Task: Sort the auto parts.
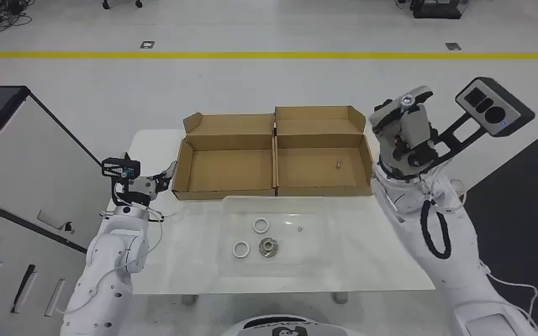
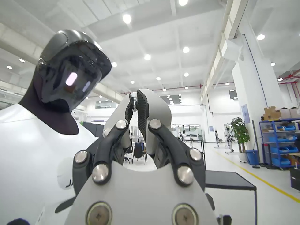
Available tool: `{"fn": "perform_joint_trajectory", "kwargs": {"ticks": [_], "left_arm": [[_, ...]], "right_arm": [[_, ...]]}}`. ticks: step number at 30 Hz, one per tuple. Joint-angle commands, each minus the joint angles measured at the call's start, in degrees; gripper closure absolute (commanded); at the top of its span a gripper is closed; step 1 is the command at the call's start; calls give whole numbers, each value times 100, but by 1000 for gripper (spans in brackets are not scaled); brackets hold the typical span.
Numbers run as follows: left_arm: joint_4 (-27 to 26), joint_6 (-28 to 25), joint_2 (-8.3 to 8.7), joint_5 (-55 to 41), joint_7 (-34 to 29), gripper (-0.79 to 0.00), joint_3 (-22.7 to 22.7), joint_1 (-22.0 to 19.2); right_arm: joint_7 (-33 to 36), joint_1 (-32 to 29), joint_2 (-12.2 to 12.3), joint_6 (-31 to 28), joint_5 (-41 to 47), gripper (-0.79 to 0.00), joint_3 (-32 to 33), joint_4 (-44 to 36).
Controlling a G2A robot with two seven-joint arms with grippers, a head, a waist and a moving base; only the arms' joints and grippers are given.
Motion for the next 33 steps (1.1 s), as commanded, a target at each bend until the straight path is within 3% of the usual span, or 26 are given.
{"fn": "perform_joint_trajectory", "kwargs": {"ticks": [1, 7, 18, 33], "left_arm": [[0, 0, 0, 0, 0, -785, 0, 0], [0, 0, 0, 0, 0, -785, 0, 0], [0, 0, 0, 0, 0, -785, 0, 0], [0, 0, 0, 0, 0, -785, 0, 0]], "right_arm": [[-85, -25, -41, 0, 41, 0, 10, -33], [74, -50, -134, 0, -50, 0, 98, 11], [1452, -2, -62, 0, -527, 0, 317, 236], [1027, -168, -182, 0, 196, 0, 297, 32]]}}
